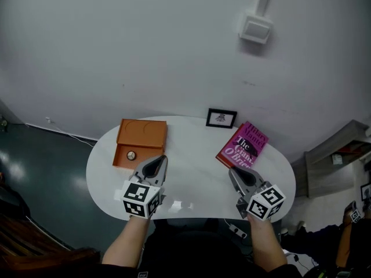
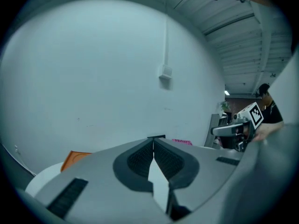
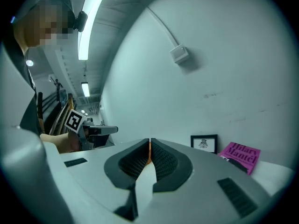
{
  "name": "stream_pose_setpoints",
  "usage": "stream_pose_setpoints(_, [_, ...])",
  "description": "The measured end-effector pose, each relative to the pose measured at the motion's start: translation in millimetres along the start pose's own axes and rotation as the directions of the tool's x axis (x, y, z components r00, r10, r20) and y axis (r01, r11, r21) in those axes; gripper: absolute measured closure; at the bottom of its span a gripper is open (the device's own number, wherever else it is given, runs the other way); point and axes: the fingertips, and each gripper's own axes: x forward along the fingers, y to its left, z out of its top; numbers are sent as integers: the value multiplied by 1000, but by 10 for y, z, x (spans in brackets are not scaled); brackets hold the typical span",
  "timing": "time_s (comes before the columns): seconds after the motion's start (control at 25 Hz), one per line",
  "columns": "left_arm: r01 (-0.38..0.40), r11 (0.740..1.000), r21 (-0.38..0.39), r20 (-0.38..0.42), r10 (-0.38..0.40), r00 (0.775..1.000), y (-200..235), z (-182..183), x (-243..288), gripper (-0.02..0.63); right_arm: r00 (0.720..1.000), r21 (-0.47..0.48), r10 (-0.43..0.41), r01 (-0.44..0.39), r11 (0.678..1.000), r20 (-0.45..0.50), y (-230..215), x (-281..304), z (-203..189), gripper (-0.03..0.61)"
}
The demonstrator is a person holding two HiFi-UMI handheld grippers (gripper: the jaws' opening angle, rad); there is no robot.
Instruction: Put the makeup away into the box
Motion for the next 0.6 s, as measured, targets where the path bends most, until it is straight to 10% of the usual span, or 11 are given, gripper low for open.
stream_pose_setpoints(0.6, [128,992,6,-106,-127,986,-1880,-187,897,598,993,-8,-43,43,999,-108,-1267,-1253,-584,538])
